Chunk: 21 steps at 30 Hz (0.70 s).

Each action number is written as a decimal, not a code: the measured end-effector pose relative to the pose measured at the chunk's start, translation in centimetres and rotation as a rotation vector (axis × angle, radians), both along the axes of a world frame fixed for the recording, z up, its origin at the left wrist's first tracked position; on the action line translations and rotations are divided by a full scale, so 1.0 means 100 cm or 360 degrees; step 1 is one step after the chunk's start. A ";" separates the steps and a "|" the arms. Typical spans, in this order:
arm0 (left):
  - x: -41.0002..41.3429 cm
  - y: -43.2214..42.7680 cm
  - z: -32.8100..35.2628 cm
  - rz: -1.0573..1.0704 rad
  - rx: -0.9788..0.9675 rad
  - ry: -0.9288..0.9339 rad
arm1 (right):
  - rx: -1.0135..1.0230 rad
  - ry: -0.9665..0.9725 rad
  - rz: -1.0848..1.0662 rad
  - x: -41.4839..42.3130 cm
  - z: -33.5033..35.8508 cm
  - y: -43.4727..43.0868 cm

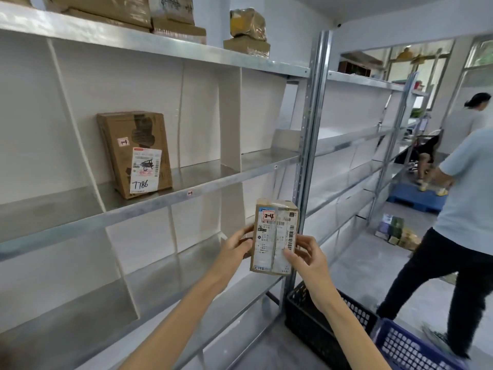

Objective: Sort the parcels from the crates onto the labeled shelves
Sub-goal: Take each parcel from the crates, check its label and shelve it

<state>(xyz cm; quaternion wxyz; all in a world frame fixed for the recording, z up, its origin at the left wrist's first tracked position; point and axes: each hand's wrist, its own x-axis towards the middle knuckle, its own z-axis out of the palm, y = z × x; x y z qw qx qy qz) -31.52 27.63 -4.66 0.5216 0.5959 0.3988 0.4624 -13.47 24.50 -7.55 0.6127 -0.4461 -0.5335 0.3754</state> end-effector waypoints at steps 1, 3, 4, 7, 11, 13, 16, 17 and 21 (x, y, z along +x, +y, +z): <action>0.005 0.005 -0.001 -0.0003 0.0001 0.0007 | 0.0002 -0.0005 -0.0014 0.005 -0.002 0.004; 0.016 0.016 -0.004 -0.0018 -0.0017 0.0002 | -0.0011 -0.0007 -0.0032 0.015 -0.004 0.012; 0.020 0.022 -0.006 -0.0021 -0.0029 -0.0004 | -0.0030 -0.0015 -0.0032 0.019 -0.005 0.016; 0.034 0.040 -0.014 -0.0039 -0.0036 -0.0002 | -0.0090 -0.0043 -0.0036 0.035 -0.009 0.030; 0.058 0.069 -0.030 -0.0059 -0.0093 -0.0033 | -0.0124 -0.0056 -0.0080 0.058 -0.022 0.058; 0.072 0.084 -0.037 -0.0061 -0.0118 -0.0047 | -0.0166 -0.0039 -0.0080 0.072 -0.028 0.076; 0.095 0.108 -0.045 -0.0047 -0.0143 -0.0038 | -0.0221 -0.0020 -0.0084 0.093 -0.034 0.108; 0.102 0.117 -0.047 -0.0035 -0.0154 -0.0028 | -0.0241 -0.0016 -0.0078 0.101 -0.035 0.120; 0.122 0.161 -0.049 0.0018 -0.0162 0.0014 | -0.0292 -0.0079 -0.0007 0.126 -0.033 0.168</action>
